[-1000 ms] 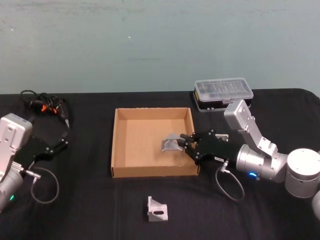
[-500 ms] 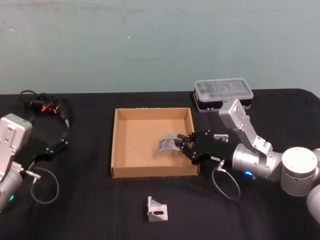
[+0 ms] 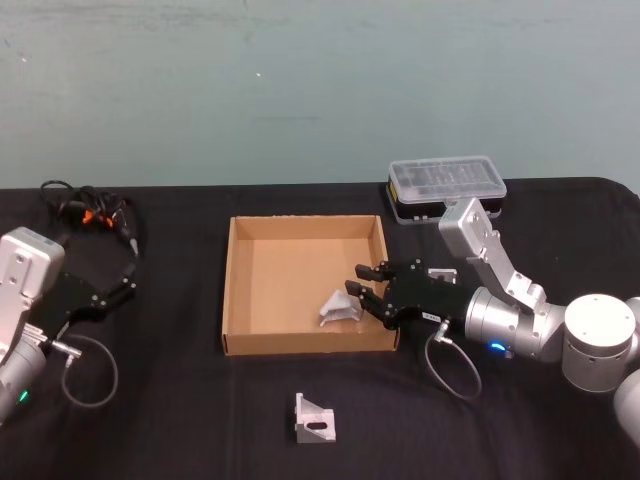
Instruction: Use one hand to pick up the angle iron from the table and place it into the box.
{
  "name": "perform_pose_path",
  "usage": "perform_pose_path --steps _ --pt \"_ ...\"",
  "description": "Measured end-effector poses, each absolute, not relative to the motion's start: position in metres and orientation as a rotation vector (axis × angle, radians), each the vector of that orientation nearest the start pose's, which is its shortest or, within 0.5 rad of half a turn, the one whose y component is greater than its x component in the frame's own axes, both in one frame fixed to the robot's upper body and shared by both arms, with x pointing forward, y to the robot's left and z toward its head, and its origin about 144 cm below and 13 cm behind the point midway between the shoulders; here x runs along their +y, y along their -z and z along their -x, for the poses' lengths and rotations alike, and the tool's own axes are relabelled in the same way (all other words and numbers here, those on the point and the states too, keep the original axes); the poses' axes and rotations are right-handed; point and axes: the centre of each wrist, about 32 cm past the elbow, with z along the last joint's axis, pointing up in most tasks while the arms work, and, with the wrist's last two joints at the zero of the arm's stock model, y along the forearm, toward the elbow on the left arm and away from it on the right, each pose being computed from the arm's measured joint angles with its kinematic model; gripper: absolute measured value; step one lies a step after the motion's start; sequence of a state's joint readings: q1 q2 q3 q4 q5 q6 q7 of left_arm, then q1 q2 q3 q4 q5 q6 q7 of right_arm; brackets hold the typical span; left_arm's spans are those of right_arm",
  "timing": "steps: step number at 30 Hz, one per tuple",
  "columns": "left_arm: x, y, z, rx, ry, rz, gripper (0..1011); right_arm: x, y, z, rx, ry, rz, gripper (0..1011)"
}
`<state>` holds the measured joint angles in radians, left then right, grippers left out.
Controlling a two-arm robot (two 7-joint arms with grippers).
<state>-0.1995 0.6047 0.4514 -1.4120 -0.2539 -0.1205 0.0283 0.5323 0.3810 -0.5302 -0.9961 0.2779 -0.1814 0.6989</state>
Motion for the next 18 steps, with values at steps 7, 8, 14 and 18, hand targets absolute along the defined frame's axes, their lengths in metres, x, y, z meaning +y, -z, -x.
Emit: perform_pose_path --steps 7,8,14,18 --pt "0.3097 -1.1398 -0.4886 -0.285 -1.248 -0.304 1000 -0.2742 -1.1415 -0.5809 -0.131 0.613 0.267 427" --pt "0.3097 -1.1398 -0.4886 -0.285 -1.248 -0.304 1000 -0.2742 -1.1415 -0.5809 -0.131 0.613 0.267 463" --pt "0.3097 -1.1398 -0.4886 -0.285 -1.248 -0.304 1000 -0.2743 -1.1416 -0.5809 -0.131 0.613 0.267 650" --pt "0.3097 -1.1398 -0.4886 -0.285 -1.248 -0.304 1000 -0.2743 -1.1416 -0.5809 -0.131 0.613 0.267 768"
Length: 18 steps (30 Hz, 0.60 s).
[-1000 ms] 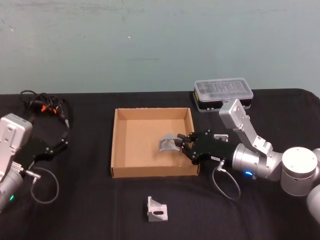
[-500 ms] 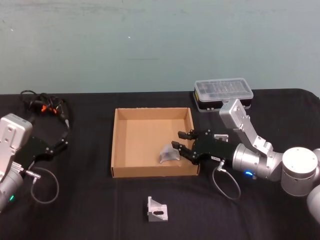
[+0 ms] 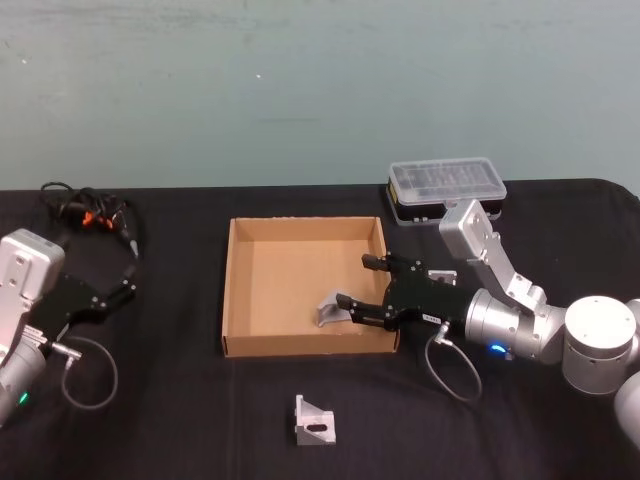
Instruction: Use one hand to pick up the angle iron from the table and place it into the box.
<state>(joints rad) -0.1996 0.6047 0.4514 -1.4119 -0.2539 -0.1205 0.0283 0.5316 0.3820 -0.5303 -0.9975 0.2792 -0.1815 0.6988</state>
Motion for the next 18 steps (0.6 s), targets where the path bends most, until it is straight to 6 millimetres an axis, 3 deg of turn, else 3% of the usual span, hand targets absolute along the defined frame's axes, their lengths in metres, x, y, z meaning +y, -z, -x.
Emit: perform_pose_path --steps 2,9,18 --pt "0.310 -1.140 -0.489 -0.285 -1.248 -0.304 1000 -0.274 -1.142 -0.581 -0.131 0.613 0.267 854" --pt "0.310 -1.140 -0.489 -0.285 -1.248 -0.304 1000 -0.277 -1.144 -0.578 -0.138 0.599 0.255 1003" --pt "0.310 -1.140 -0.489 -0.285 -1.248 -0.304 1000 -0.281 -1.156 -0.569 -0.163 0.550 0.192 1003"
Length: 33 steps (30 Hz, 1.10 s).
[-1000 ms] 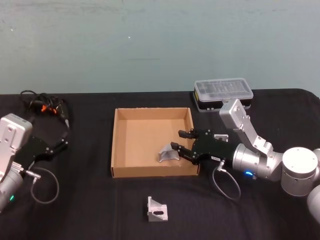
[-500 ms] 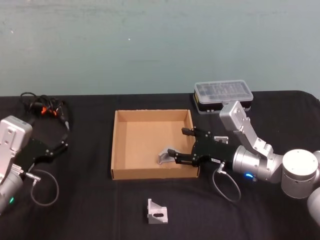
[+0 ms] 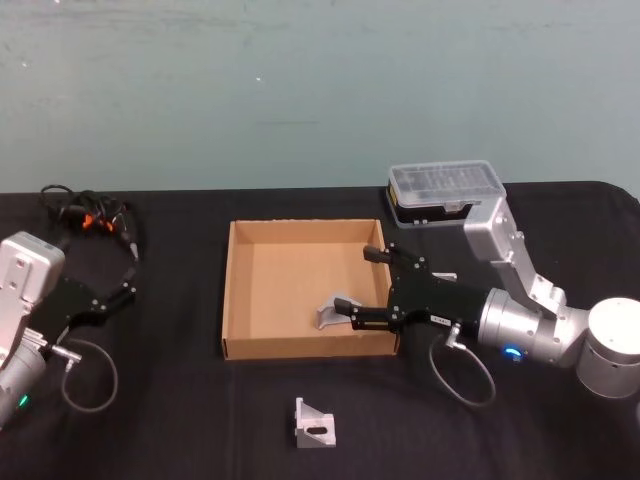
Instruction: Use one hand to pick up the angle iron from the table and place it into the box.
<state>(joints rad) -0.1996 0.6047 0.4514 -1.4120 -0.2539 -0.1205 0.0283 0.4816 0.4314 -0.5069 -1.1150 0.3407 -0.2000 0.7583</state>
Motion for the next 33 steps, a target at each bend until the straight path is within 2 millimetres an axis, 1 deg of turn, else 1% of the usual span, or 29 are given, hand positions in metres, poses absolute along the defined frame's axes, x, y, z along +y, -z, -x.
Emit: perform_pose_path --steps 8,12,20,33 --pt "0.310 -1.140 -0.489 -0.285 -1.248 -0.304 1000 -0.280 -1.165 -0.557 -0.180 0.451 0.150 1003" --pt "0.310 -1.140 -0.489 -0.285 -1.248 -0.304 1000 -0.274 -1.166 -0.551 -0.177 0.373 0.145 1003" --pt "0.310 -1.140 -0.489 -0.285 -1.248 -0.304 1000 -0.263 -1.160 -0.542 -0.150 0.264 0.160 1003" --pt "0.310 -1.140 -0.489 -0.285 -1.248 -0.304 1000 -0.257 -1.146 -0.532 -0.086 0.188 0.193 1003"
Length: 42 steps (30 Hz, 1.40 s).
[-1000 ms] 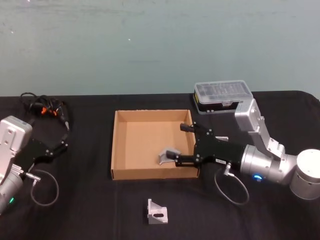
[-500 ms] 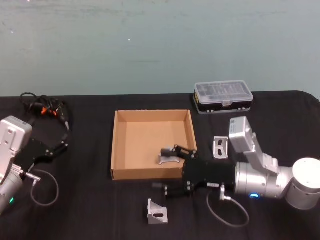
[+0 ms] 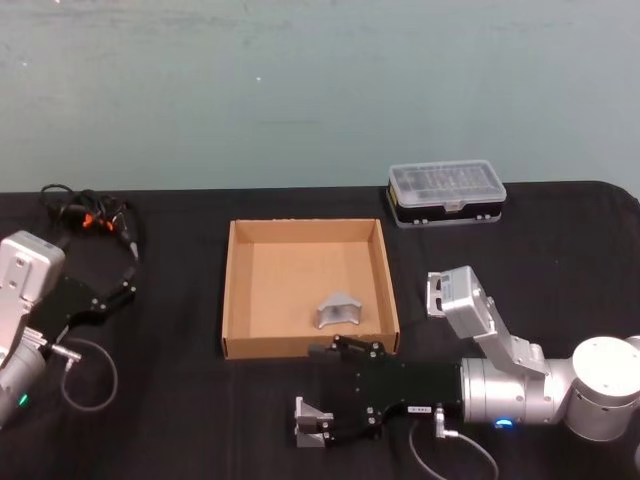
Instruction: Use one hand to pick up the angle iron from the table and place it into the box.
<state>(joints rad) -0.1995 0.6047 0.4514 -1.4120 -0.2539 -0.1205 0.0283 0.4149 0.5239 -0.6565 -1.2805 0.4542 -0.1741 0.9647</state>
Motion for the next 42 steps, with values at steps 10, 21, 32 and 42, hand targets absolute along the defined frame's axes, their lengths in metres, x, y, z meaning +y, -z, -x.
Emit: perform_pose_path --steps 10,21,32,42 --pt "0.310 -1.140 -0.489 -0.285 -1.248 -0.304 1000 -0.249 -1.138 -0.536 -0.044 0.180 0.228 1003" --pt "0.310 -1.140 -0.489 -0.285 -1.248 -0.304 1000 -0.242 -1.134 -0.542 -0.023 0.180 0.268 1003" --pt "0.310 -1.140 -0.489 -0.285 -1.248 -0.304 1000 -0.236 -1.132 -0.549 -0.004 0.167 0.308 1003" --pt "0.310 -1.140 -0.489 -0.285 -1.248 -0.304 1000 -0.233 -1.131 -0.551 0.016 0.148 0.334 1003"
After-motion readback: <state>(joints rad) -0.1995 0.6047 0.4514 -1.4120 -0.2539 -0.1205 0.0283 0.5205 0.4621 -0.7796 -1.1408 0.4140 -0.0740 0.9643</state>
